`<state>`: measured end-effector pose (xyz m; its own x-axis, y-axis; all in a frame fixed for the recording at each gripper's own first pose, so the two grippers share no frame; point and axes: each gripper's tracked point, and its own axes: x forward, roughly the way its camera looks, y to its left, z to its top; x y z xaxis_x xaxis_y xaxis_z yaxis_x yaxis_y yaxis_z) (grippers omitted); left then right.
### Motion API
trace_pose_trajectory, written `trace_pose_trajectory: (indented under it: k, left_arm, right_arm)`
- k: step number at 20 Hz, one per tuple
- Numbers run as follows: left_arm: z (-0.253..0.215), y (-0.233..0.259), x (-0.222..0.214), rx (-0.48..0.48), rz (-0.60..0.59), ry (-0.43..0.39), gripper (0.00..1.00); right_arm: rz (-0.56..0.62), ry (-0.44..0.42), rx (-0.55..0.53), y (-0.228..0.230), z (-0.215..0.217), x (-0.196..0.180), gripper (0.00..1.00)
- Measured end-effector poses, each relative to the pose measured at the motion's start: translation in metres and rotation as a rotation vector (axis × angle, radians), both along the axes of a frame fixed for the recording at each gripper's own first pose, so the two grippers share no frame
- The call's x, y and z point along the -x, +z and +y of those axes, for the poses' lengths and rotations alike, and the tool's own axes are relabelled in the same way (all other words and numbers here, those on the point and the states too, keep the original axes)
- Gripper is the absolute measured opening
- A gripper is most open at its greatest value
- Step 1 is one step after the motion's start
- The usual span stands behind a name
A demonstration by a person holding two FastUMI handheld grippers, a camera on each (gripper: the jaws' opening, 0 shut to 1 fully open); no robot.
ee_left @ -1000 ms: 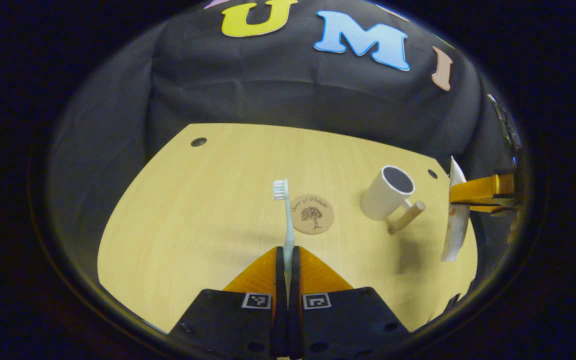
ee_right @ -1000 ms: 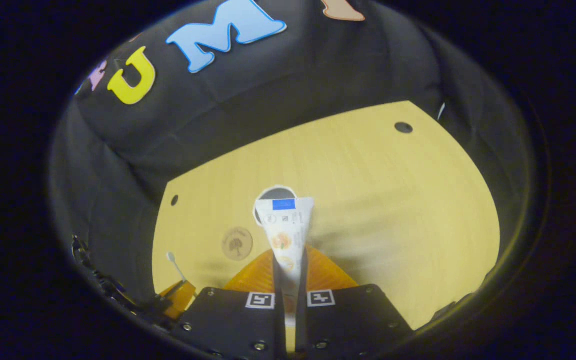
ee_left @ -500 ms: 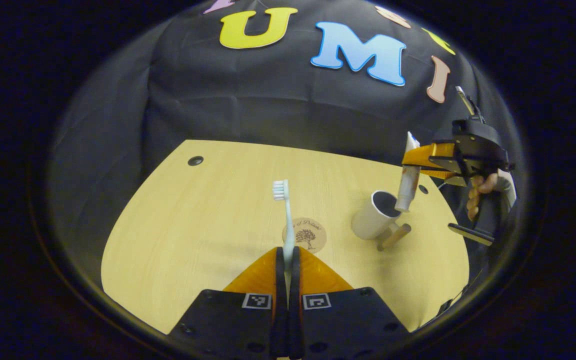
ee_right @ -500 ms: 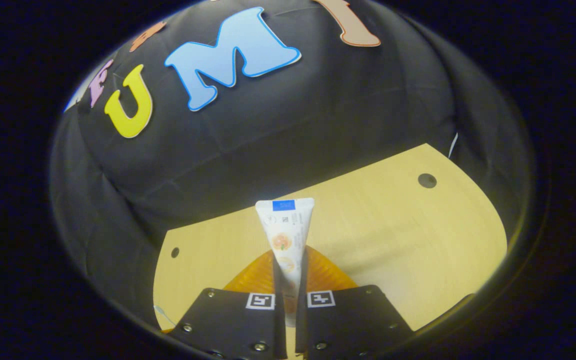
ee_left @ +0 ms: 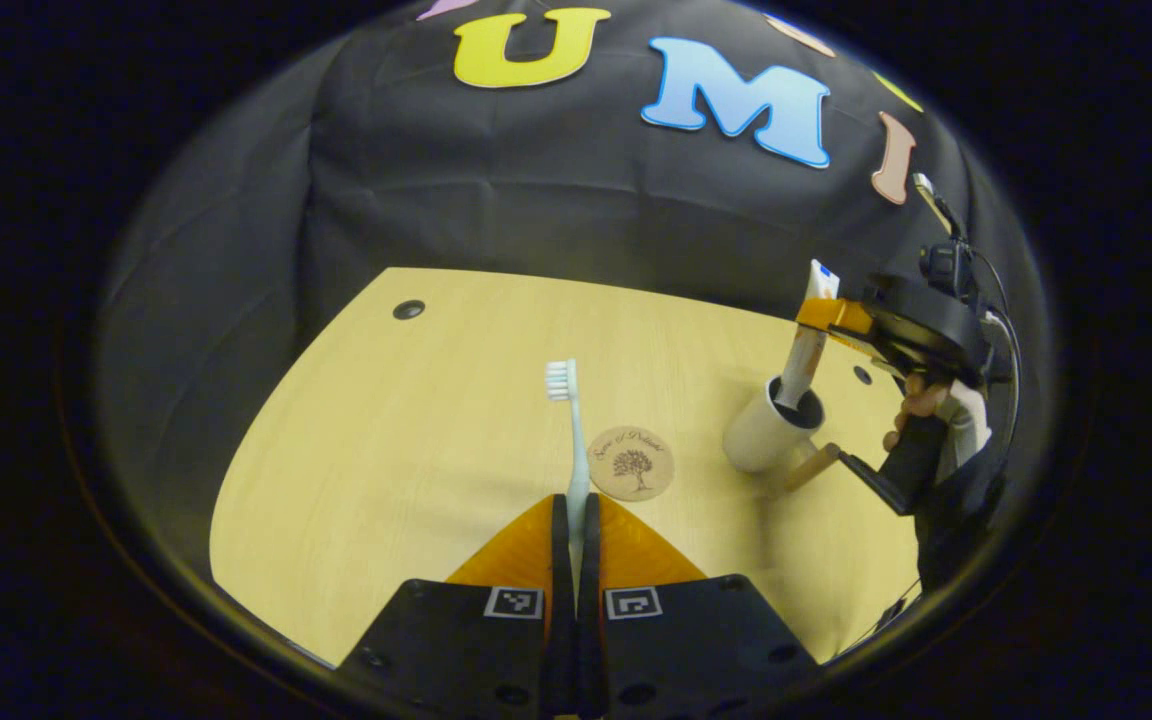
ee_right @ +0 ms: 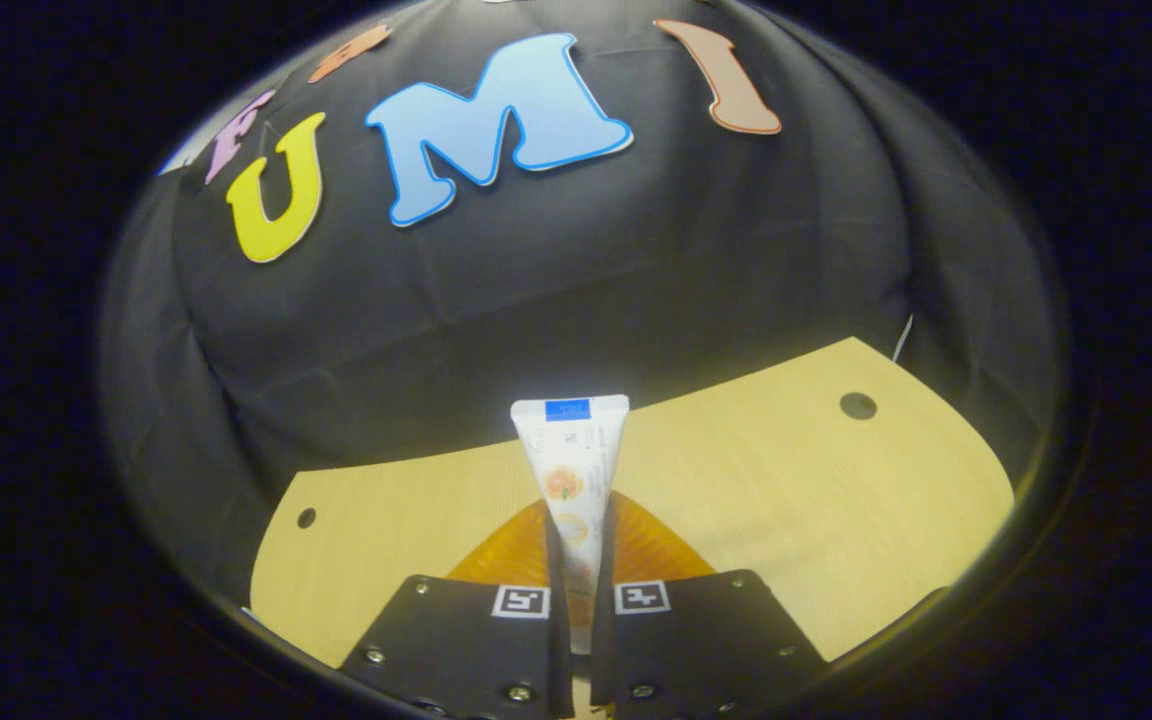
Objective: Put the toothbrush and toothpaste on the desktop into the cup, then pick up the cup and place it on the coaster on the desktop.
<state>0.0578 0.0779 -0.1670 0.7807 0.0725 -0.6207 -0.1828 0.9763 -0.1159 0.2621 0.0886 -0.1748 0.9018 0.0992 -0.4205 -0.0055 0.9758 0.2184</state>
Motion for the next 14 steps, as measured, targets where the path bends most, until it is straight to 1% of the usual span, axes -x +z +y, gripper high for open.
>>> trace_pose_trajectory:
  k: [3, 4, 7, 9, 10, 11, 12, 13, 14]
  left_arm:
    - [0.002, 0.000, 0.002, -0.011, 0.010, -0.007, 0.07]
    - [0.005, 0.000, 0.003, -0.023, 0.013, -0.014, 0.09]
    - [0.006, 0.015, -0.006, -0.052, 0.006, -0.026, 0.09]
    - [0.004, 0.023, -0.009, -0.043, 0.001, -0.018, 0.09]
    - [0.002, 0.025, -0.010, -0.030, 0.001, -0.013, 0.07]
    - [0.001, 0.022, -0.010, -0.017, 0.005, -0.009, 0.07]
    - [0.001, 0.022, -0.011, -0.007, 0.004, -0.008, 0.09]
    - [0.002, 0.022, -0.009, -0.005, 0.001, -0.006, 0.09]
    - [0.004, 0.023, -0.010, -0.009, -0.005, -0.006, 0.09]
  right_arm:
    - [-0.054, 0.000, 0.066, -0.005, 0.001, -0.001, 0.09]
    - [-0.073, -0.008, 0.073, -0.006, -0.001, -0.001, 0.09]
    - [-0.061, -0.026, 0.046, -0.018, -0.002, 0.002, 0.09]
    - [-0.038, -0.033, 0.035, -0.026, -0.003, 0.009, 0.09]
    - [-0.045, -0.026, 0.027, -0.026, -0.001, 0.011, 0.09]
    - [-0.051, -0.021, 0.023, -0.024, -0.001, 0.012, 0.12]
    - [-0.051, -0.014, 0.020, -0.024, 0.000, 0.013, 0.12]
    - [-0.045, -0.007, 0.012, -0.024, 0.001, 0.016, 0.18]
    - [-0.040, -0.007, 0.008, -0.025, 0.001, 0.017, 0.18]
